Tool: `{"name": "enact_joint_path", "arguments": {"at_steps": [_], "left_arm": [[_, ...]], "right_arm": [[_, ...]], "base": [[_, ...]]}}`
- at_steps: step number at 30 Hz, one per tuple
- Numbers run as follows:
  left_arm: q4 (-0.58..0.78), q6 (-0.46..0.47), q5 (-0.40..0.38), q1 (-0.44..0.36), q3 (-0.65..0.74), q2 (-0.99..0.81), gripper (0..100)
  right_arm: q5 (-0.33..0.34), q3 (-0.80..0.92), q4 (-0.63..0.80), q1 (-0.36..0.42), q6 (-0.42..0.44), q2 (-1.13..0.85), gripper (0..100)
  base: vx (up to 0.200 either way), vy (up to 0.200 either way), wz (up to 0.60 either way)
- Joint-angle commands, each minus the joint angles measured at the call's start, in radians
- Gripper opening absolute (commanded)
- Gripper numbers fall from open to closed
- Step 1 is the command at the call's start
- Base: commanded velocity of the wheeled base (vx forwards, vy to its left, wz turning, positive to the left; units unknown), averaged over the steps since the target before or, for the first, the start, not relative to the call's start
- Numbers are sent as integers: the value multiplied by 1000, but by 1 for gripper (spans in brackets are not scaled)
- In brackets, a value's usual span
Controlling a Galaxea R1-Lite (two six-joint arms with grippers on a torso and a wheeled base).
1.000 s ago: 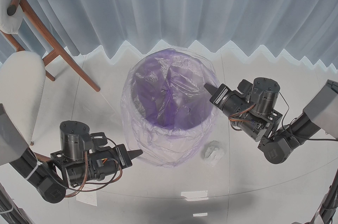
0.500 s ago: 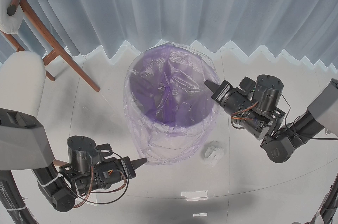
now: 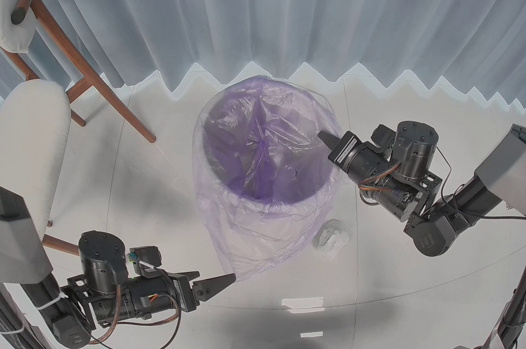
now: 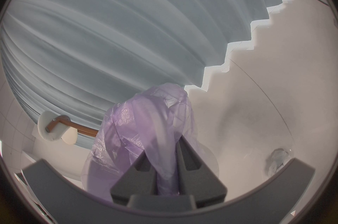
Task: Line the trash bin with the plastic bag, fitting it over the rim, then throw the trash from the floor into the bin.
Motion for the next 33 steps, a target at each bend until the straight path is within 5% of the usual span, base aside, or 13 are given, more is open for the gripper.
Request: {"name": "enact_joint_path", "arguments": {"at_steps": [1,10,15,22,33], "left_arm": [[16,17,-3,-7,5,-203,100],[292,32,12,81,-170,-305,100],[514,32,69,147,-291,-313,100],[559,32,71,164,-306,-285,100],[544,34,75,185,-322,-152,100]], "right_arm": [[-3,25,-8,21,-52,59,0],[-8,126,-45,76,-190,52,0],[-25,220,-213,116,-365,106,0],[-64,240,-396,134,-478,197,0],[-64,267,-408,183,-489,172,0]], "base": [[0,0,0],[0,0,0],[0,0,0],[0,0,0],[0,0,0]]}}
